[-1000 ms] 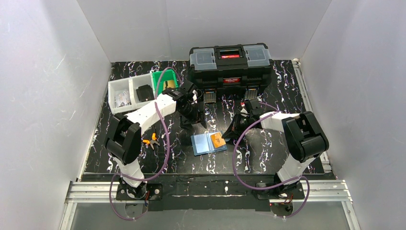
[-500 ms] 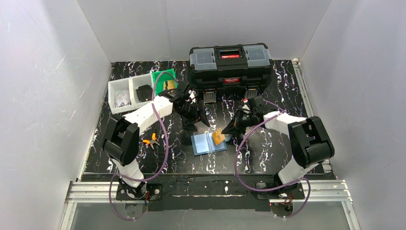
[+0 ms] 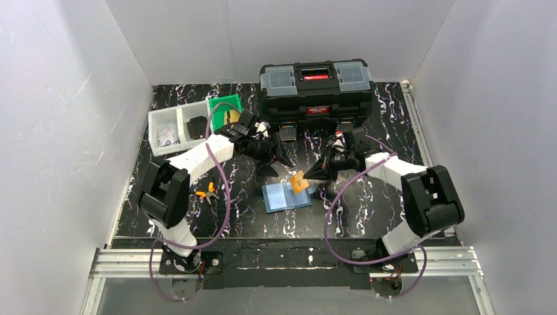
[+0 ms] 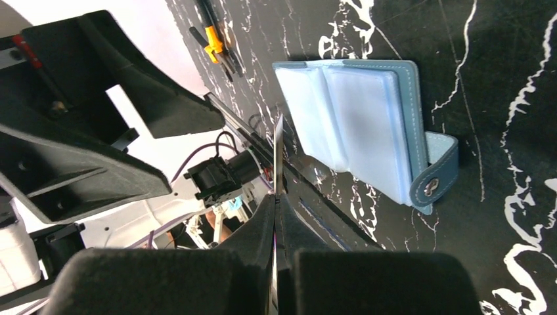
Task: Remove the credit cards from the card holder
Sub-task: Remove the credit card from the card holder, then place the credit card in the storage box.
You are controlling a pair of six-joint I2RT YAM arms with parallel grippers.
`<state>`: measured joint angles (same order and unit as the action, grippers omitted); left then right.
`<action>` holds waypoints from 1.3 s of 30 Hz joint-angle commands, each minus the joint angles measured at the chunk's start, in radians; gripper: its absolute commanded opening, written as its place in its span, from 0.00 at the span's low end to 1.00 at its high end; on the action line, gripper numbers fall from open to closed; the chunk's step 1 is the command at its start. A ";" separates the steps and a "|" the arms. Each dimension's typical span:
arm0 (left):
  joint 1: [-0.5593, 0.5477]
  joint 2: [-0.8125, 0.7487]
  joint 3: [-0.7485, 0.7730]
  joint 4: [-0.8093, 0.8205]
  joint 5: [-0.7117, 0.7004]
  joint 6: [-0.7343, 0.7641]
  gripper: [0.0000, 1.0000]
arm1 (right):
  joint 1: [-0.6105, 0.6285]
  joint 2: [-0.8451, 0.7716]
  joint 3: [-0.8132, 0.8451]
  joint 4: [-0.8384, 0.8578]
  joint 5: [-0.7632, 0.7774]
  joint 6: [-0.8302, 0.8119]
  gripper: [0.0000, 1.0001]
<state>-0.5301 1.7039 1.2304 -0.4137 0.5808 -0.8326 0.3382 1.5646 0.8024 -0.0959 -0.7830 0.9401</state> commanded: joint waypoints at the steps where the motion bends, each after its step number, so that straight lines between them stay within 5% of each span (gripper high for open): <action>1: 0.006 -0.064 -0.026 0.037 0.060 -0.044 0.69 | -0.015 -0.053 0.037 0.042 -0.039 0.040 0.01; 26: 0.042 -0.067 -0.286 0.765 0.261 -0.600 0.62 | -0.033 -0.088 -0.094 0.505 -0.137 0.434 0.01; 36: 0.042 -0.055 -0.283 0.803 0.281 -0.630 0.04 | -0.028 -0.095 -0.108 0.540 -0.138 0.453 0.01; 39: 0.043 -0.061 -0.275 0.768 0.279 -0.607 0.00 | -0.026 -0.104 -0.096 0.494 -0.131 0.418 0.05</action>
<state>-0.4927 1.6642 0.9424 0.3714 0.8280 -1.4586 0.3088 1.4933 0.7036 0.4000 -0.8986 1.3876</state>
